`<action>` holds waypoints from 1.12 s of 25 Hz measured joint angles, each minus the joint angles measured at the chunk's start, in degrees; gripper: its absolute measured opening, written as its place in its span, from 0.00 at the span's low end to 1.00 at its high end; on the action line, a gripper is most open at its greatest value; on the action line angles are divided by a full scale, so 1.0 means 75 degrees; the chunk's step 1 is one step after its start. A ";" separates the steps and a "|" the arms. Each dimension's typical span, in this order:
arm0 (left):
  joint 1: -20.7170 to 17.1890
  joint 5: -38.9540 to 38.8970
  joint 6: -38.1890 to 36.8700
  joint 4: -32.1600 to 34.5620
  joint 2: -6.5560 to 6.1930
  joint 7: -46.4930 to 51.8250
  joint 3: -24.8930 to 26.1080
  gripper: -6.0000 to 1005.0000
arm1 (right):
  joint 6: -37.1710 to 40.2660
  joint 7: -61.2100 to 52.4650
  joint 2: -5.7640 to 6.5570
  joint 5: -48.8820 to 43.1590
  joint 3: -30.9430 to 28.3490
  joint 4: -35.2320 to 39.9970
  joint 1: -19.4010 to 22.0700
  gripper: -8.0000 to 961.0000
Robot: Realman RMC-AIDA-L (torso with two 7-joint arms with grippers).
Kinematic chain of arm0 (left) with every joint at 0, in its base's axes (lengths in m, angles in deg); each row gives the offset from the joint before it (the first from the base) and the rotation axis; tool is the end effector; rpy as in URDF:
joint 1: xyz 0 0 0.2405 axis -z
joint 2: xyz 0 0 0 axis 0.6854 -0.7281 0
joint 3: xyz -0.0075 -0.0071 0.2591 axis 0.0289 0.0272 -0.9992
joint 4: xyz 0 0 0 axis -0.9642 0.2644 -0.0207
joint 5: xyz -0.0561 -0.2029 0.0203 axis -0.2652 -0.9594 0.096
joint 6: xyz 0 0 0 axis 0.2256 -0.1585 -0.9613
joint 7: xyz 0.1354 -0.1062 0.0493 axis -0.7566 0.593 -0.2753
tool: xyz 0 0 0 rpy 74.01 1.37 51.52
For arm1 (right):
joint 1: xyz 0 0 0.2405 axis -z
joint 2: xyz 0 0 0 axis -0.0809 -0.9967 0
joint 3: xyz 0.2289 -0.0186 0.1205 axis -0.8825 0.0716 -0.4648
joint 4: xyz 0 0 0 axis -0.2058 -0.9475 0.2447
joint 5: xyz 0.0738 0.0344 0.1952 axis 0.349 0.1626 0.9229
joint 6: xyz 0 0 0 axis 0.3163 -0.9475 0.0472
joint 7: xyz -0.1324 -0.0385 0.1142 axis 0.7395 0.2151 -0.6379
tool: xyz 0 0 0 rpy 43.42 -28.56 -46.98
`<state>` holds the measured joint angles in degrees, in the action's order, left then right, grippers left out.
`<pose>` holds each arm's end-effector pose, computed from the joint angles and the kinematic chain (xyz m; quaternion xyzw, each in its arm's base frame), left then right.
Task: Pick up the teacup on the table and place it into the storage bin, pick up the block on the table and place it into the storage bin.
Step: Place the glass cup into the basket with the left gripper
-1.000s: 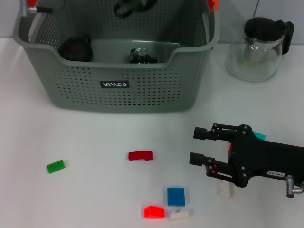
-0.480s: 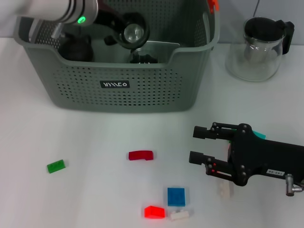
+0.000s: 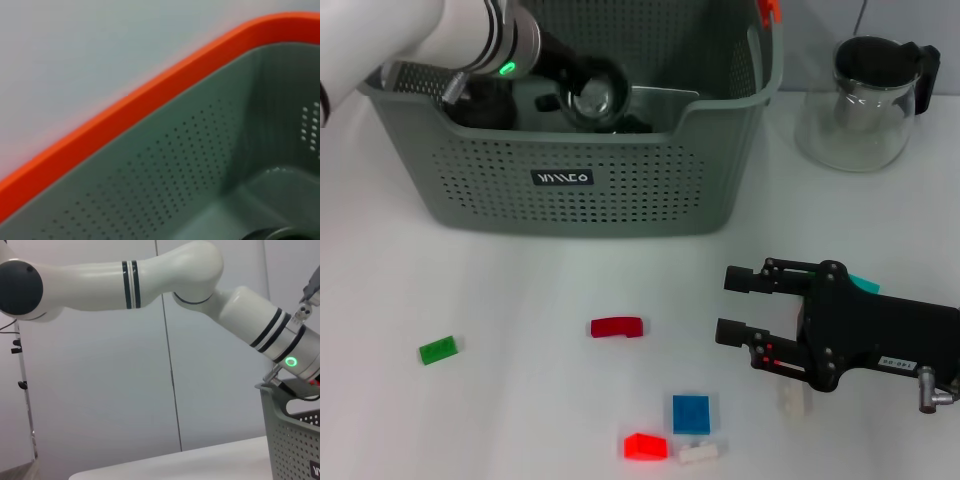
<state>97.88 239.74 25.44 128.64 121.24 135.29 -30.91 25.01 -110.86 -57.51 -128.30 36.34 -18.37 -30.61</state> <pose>-0.1605 0.5137 -0.0388 -0.8796 -0.2126 0.0631 0.4208 0.2262 0.2855 -0.0644 -0.9219 0.0922 0.3678 0.0792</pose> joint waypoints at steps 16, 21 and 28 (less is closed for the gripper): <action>-0.0873 -0.2816 -0.0903 0.1410 -0.0099 -0.0377 0.1101 0.30 | -0.0010 0.0000 0.0037 0.0000 -0.0009 -0.0001 0.0041 0.59; -0.1697 -0.6159 -0.3191 0.1775 -0.0513 -0.1721 0.1947 0.31 | -0.0014 0.0000 0.0037 0.0000 0.0000 -0.0001 0.0027 0.59; -0.2162 -0.7688 -0.8076 0.1285 -0.0830 -0.3159 0.4496 0.33 | -0.0005 0.0000 0.0037 0.0000 -0.0001 -0.0001 0.0019 0.59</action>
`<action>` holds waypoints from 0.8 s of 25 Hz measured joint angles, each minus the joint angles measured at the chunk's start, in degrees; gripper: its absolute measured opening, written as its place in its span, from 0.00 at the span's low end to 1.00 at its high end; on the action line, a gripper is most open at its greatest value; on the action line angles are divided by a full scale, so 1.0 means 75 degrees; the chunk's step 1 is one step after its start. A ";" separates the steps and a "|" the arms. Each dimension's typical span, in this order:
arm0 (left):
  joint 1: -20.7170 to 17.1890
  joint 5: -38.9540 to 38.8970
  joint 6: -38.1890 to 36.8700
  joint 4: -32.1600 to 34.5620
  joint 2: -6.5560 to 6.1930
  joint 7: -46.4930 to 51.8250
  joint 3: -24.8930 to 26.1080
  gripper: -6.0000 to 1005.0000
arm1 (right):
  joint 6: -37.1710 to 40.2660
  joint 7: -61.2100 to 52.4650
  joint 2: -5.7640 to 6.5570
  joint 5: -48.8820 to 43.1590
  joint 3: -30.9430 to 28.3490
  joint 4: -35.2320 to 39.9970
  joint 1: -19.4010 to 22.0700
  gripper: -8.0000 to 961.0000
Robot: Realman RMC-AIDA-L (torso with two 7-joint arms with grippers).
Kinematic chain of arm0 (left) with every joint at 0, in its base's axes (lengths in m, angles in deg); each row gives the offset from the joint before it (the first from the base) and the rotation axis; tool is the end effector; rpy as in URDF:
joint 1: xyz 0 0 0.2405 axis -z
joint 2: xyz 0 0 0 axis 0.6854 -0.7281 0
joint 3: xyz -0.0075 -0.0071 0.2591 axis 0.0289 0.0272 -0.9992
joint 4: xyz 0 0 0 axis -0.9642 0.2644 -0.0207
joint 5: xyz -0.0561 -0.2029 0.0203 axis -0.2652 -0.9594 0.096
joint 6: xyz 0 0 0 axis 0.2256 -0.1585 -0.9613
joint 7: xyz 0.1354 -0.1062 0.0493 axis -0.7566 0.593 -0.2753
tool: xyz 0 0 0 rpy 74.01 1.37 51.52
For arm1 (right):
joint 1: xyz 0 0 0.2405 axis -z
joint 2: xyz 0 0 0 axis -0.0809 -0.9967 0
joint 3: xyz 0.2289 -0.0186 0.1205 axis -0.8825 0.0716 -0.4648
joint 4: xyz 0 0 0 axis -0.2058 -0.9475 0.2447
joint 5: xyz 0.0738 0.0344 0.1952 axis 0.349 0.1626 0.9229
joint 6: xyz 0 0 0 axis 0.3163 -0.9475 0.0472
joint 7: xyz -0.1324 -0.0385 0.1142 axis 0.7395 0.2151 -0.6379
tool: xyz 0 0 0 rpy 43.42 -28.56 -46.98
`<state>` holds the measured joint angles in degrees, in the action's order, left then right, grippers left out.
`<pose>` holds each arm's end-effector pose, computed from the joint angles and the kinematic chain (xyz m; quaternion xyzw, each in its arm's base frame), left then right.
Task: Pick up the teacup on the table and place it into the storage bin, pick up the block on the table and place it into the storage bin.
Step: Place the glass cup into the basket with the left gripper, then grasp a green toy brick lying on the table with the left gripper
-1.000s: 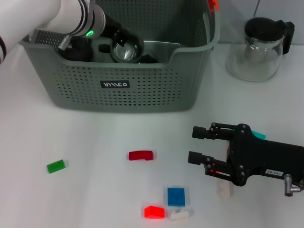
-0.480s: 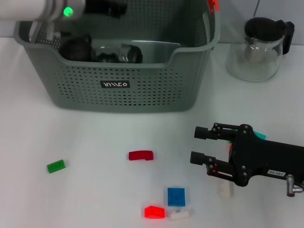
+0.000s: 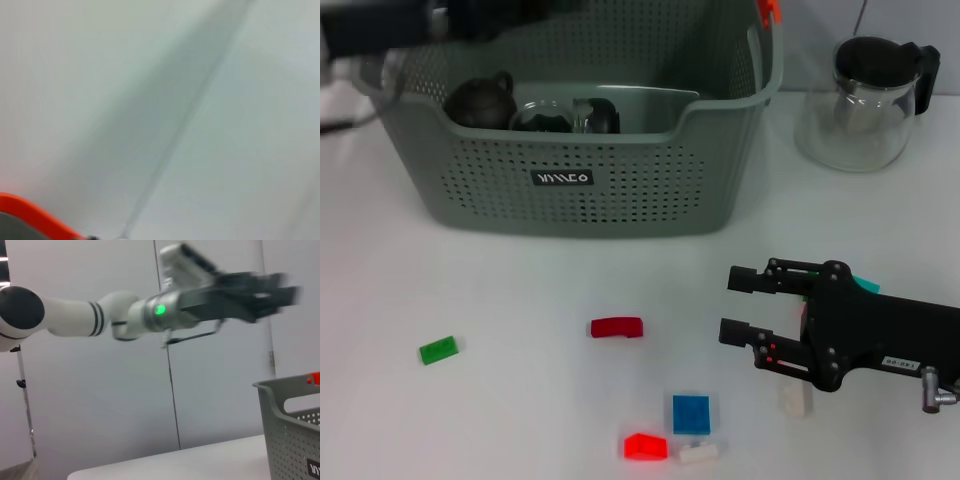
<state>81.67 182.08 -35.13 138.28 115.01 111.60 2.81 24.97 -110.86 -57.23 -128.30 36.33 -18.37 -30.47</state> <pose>-0.1581 0.3856 0.0781 -0.8783 -0.2800 -0.3757 0.0946 0.2283 0.2857 -0.0629 -0.9226 0.0929 0.3656 0.0811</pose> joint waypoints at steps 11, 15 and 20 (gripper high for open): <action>-0.1865 0.0712 -0.1597 0.1861 0.0507 -0.0970 -0.0065 0.36 | -0.0035 -0.0011 0.0012 0.0000 0.0002 0.0000 -0.0036 0.59; -0.2610 0.1268 -0.1565 0.2165 0.0844 -0.2399 -0.0092 0.37 | -0.0035 -0.0044 0.0016 0.0000 -0.0006 0.0000 -0.0035 0.59; -0.2966 0.1982 -0.1349 0.1156 0.0919 -0.4098 0.0378 0.46 | -0.0038 -0.0056 0.0023 0.0000 -0.0007 0.0000 -0.0018 0.59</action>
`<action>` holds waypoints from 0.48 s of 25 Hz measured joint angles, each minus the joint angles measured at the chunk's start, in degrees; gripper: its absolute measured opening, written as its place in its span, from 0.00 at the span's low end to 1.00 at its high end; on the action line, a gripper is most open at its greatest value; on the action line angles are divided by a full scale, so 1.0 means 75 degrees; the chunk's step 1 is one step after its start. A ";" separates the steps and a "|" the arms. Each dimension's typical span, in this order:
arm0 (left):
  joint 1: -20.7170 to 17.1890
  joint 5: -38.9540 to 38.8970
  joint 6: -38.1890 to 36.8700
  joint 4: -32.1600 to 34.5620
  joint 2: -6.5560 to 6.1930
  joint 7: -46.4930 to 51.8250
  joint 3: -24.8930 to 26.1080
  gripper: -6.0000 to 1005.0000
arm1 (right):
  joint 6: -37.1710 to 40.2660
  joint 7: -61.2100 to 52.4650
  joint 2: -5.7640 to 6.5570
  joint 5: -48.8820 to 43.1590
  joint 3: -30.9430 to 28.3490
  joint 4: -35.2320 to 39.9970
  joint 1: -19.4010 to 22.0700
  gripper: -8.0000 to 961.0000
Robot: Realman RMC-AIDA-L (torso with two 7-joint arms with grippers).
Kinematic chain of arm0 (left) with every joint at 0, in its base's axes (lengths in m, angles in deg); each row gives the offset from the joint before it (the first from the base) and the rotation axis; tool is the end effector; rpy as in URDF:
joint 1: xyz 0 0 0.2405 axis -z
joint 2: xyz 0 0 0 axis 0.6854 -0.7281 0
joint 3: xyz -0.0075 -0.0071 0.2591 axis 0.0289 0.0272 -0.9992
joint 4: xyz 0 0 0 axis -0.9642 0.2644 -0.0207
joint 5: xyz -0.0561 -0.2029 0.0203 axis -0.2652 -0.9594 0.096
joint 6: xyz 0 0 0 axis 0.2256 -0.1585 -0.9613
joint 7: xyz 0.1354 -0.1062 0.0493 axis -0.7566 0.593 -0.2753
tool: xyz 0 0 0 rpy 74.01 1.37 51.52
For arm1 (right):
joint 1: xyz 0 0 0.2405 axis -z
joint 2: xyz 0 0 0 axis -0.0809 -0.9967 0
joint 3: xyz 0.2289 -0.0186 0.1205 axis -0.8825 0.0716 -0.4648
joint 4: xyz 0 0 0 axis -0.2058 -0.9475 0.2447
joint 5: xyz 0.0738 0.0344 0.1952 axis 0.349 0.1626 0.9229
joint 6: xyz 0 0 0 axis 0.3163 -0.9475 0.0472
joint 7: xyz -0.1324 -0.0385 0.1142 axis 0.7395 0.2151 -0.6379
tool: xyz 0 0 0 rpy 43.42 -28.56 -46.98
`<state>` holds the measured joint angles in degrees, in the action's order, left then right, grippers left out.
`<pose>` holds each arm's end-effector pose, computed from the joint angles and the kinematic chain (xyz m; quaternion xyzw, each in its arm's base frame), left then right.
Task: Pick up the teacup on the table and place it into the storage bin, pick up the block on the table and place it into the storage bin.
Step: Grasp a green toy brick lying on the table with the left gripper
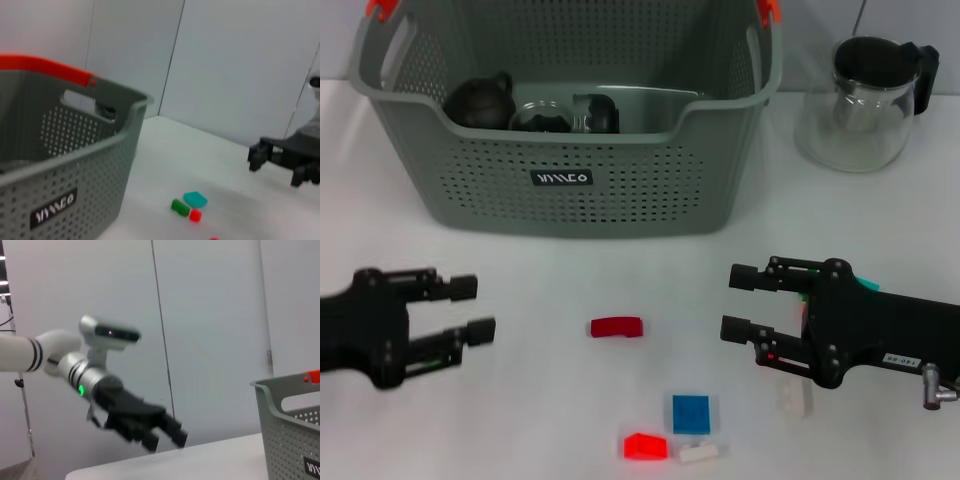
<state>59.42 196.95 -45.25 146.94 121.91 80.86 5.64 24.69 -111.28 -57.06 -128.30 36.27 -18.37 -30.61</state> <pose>-0.2815 0.2575 0.0350 -0.9339 -0.2195 -0.2361 0.1547 0.2290 0.2874 -0.0620 -0.9230 0.0958 0.3636 0.0823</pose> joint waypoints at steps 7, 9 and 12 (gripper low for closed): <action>-0.0375 0.0361 0.0442 -0.1142 0.0038 -0.2124 0.0653 0.53 | -0.0032 -0.0003 0.0001 0.0000 0.0006 0.0000 -0.0010 0.59; -0.0411 0.0631 0.0739 -0.1409 0.0035 -0.2455 0.0766 0.53 | -0.0039 -0.0003 0.0001 0.0000 -0.0004 0.0000 -0.0004 0.59; -0.0389 0.0931 0.1145 -0.1843 0.0020 -0.3159 0.0875 0.53 | -0.0056 -0.0003 0.0001 0.0000 -0.0002 0.0000 -0.0011 0.59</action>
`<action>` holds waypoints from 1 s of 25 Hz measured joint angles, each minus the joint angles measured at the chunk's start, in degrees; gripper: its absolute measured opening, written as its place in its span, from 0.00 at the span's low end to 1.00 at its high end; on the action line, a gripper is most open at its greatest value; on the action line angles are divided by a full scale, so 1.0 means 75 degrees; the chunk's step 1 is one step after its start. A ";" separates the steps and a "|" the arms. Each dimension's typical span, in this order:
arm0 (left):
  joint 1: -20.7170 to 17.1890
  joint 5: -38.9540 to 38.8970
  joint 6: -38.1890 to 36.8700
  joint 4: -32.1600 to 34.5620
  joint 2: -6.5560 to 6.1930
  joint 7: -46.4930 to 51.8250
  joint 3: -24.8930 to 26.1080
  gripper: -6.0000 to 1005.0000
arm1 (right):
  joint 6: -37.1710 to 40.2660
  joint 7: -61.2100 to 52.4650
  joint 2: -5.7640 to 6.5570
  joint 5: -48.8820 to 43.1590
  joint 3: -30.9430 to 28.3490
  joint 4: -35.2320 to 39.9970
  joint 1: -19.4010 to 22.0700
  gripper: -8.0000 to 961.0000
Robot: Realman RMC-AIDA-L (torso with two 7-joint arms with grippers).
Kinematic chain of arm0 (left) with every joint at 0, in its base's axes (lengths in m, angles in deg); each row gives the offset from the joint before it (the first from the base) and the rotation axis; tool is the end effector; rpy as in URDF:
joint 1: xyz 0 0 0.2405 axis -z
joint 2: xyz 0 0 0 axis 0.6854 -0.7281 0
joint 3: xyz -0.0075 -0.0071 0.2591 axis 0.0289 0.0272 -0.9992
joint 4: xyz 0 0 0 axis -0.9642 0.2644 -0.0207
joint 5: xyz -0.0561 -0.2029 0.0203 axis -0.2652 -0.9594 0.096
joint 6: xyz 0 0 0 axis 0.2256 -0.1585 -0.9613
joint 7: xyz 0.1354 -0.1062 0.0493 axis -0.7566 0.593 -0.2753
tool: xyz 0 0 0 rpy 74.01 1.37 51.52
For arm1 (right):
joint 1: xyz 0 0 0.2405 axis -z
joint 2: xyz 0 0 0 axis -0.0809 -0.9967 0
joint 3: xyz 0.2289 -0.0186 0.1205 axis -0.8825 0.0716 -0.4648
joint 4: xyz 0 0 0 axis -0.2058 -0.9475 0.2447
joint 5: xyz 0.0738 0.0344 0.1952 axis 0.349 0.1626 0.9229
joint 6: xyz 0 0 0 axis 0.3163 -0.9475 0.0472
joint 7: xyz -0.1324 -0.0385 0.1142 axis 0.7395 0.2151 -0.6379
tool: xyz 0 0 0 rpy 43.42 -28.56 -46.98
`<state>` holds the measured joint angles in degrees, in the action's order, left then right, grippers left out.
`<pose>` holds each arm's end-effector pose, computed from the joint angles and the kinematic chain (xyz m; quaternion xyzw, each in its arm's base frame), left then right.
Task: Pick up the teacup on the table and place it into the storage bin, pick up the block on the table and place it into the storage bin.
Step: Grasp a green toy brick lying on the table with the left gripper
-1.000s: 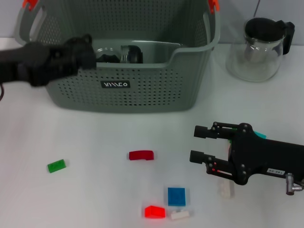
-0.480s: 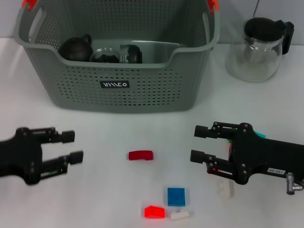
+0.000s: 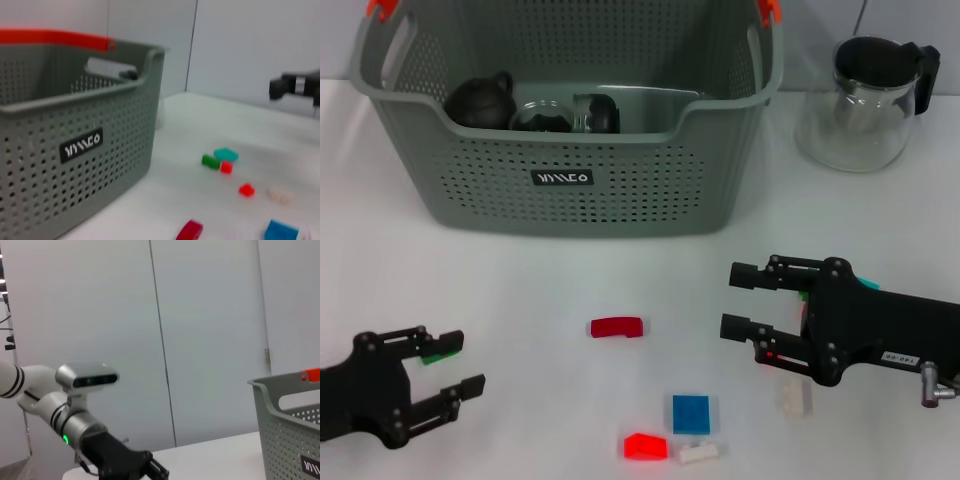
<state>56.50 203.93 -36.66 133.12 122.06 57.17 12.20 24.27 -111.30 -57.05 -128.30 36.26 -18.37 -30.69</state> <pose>-0.3350 0.2337 -0.0010 -0.9363 -0.1833 -0.2036 0.2199 0.2294 0.2887 -0.0623 -0.9235 0.0966 0.3614 0.0847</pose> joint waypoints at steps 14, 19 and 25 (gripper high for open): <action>0.0141 0.0106 0.1781 -0.0793 -0.0047 -0.0715 0.0308 0.52 | -0.0070 0.0000 -0.0054 0.0000 0.0014 0.0000 -0.0015 0.59; 0.0112 0.0153 0.2047 -0.0805 -0.0043 -0.0731 0.0429 0.51 | -0.0074 0.0000 -0.0051 0.0000 0.0020 0.0000 -0.0015 0.59; 0.0091 0.0171 0.2315 -0.0879 -0.0038 -0.0734 0.0422 0.51 | -0.0043 0.0000 -0.0045 0.0000 0.0018 0.0000 -0.0020 0.59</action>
<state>57.18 205.21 -19.30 126.53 121.77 51.67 15.37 23.95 -111.30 -57.38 -128.30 36.39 -18.37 -30.83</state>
